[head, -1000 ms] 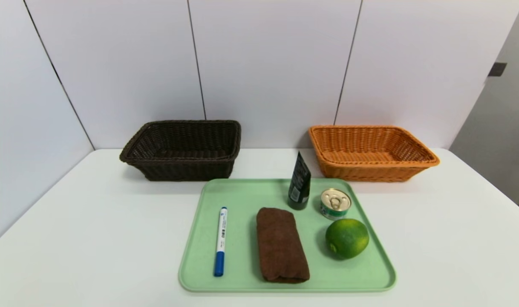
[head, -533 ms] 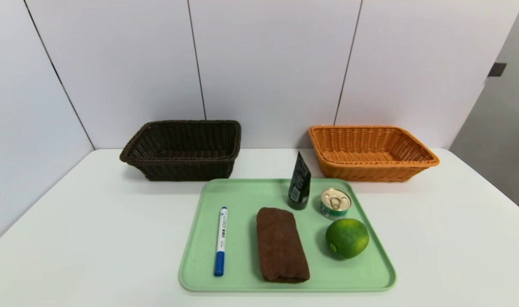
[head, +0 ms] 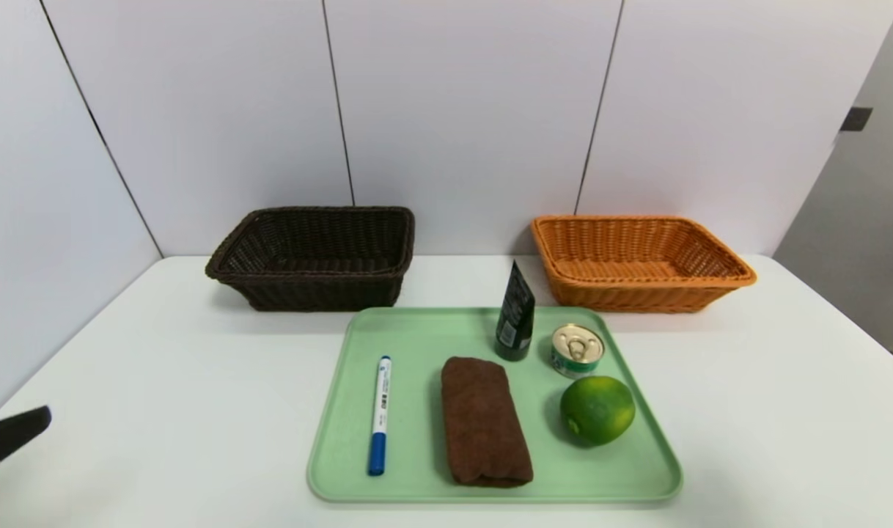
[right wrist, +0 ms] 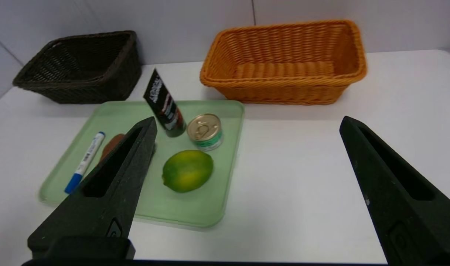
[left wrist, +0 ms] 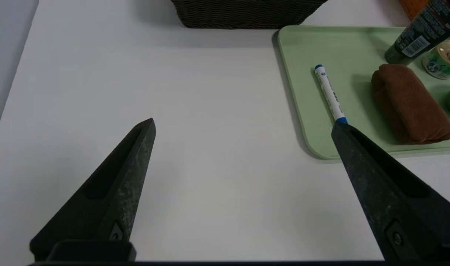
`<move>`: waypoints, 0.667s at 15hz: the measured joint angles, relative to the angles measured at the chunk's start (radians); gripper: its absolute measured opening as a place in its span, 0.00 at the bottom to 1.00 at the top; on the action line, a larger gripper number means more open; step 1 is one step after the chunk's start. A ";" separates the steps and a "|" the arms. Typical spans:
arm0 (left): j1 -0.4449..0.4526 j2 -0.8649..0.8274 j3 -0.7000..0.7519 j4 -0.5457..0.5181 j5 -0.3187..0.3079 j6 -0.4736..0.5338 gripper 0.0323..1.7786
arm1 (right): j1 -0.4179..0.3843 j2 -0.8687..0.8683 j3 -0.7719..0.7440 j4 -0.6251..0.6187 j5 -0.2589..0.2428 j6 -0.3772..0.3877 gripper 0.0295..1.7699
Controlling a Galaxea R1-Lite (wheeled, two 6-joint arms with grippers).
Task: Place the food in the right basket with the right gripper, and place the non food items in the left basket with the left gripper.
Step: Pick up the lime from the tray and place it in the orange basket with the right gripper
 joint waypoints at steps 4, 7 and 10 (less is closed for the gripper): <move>-0.069 0.267 -0.162 0.001 -0.003 -0.010 0.95 | 0.206 0.237 -0.126 0.085 -0.058 0.116 0.97; -0.158 0.409 -0.231 -0.022 0.049 -0.036 0.95 | 0.343 0.414 -0.290 0.225 -0.152 0.264 0.97; -0.242 0.480 -0.223 -0.118 0.086 -0.041 0.95 | 0.435 0.592 -0.513 0.502 -0.211 0.466 0.97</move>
